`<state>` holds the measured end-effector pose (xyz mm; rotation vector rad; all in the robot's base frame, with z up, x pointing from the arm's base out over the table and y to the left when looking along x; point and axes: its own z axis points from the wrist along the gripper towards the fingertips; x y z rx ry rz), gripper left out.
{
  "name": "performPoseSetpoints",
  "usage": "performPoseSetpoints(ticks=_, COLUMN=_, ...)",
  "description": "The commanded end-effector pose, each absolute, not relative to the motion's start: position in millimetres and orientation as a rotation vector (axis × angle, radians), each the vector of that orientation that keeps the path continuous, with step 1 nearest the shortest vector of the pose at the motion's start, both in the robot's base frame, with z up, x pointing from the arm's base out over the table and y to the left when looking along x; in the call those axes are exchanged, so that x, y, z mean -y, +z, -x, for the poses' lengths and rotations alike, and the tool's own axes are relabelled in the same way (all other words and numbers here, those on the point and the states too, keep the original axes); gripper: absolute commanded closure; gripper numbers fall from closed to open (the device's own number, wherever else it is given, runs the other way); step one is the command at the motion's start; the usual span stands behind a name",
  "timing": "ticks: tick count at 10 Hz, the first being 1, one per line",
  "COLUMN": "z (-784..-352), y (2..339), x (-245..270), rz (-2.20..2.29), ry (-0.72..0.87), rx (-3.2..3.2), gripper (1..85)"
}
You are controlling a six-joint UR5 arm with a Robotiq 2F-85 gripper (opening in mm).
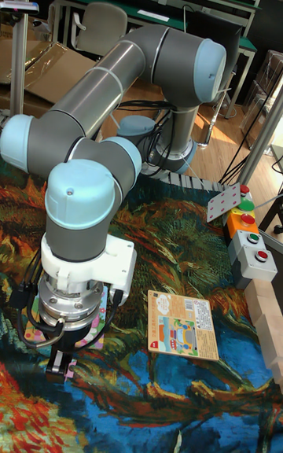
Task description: Assemble one piece of a puzzle
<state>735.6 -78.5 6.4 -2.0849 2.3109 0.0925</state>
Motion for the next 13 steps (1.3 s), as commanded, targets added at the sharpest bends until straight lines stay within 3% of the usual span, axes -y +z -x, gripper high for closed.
performPoseSetpoints(ticks=1, z=-736, y=10, x=76, rz=2.054, ry=0.115, rx=-2.330, gripper=30.3)
performPoseSetpoints(ticks=4, z=-739, y=9, x=76, rz=2.048, ry=0.132, rx=-2.333, gripper=24.7)
performPoseSetpoints(ticks=10, z=-747, y=7, x=70, rz=2.043, ry=0.120, rx=-2.345, gripper=24.7)
performPoseSetpoints(ticks=13, z=-744, y=6, x=68, rz=2.053, ry=0.143, rx=-2.345, gripper=19.7)
